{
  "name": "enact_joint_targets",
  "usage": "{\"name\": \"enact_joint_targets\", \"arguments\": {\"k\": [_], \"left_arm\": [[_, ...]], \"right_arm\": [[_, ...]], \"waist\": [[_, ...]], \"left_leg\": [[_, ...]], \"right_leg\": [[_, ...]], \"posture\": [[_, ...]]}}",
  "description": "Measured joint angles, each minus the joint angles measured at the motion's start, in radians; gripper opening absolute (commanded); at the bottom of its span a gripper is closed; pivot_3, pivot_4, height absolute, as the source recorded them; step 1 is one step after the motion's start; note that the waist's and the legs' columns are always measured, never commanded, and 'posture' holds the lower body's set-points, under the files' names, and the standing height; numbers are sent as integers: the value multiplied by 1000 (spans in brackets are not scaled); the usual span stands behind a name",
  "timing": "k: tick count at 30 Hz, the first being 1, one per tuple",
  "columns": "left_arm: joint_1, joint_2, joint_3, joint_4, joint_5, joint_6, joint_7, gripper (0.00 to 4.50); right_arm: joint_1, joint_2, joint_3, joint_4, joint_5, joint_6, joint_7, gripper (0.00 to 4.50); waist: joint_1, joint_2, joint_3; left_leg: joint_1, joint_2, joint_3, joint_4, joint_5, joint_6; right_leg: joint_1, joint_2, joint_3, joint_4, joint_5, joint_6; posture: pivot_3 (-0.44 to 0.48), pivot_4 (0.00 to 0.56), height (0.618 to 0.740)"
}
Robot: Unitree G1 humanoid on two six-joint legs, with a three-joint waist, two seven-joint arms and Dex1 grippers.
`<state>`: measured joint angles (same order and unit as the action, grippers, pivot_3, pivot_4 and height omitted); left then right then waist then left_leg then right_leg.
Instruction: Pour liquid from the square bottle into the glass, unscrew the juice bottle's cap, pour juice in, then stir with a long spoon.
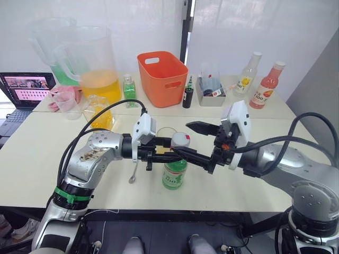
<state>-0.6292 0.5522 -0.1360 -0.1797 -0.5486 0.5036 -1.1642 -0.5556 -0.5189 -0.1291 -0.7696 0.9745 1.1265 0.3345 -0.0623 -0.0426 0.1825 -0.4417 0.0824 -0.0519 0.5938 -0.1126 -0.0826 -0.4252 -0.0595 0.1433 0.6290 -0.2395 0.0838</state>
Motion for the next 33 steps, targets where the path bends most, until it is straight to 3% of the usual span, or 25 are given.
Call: {"name": "enact_joint_targets", "arguments": {"k": [4,8,13,22,27,33], "left_arm": [[-2,-9,-3,0,5,1,5,1449],[-7,-11,-6,0,9,5,7,1449],[-11,-11,-8,0,10,13,11,1449],[-10,-9,-7,-5,10,20,15,1449],[18,10,16,-28,9,23,33,1449],[51,23,36,-73,3,38,57,1449]], "right_arm": [[19,8,6,-5,30,16,-72,4468],[28,9,13,-7,32,15,-116,3414],[31,5,36,-23,46,8,-129,1738],[-8,-61,65,43,55,-27,-28,1728],[-139,-143,185,249,-61,-139,296,1728],[-269,-156,322,493,-220,-327,676,1728]], "waist": [[4,0,0],[4,0,0],[4,0,0],[3,0,0],[-6,0,0],[-8,0,0]], "left_leg": [[0,0,0,0,0,0],[0,0,0,0,0,0],[0,0,0,0,0,0],[0,0,0,0,0,0],[1,0,0,0,0,0],[1,0,0,0,0,0]], "right_leg": [[0,0,0,-1,0,0],[0,0,0,-1,0,0],[0,0,0,-1,0,0],[0,0,0,-1,0,0],[1,0,0,-1,0,0],[0,0,0,-1,0,0]], "posture": [[0,150,740],[0,150,740],[0,150,740],[0,150,740],[0,150,740],[0,150,740]]}}
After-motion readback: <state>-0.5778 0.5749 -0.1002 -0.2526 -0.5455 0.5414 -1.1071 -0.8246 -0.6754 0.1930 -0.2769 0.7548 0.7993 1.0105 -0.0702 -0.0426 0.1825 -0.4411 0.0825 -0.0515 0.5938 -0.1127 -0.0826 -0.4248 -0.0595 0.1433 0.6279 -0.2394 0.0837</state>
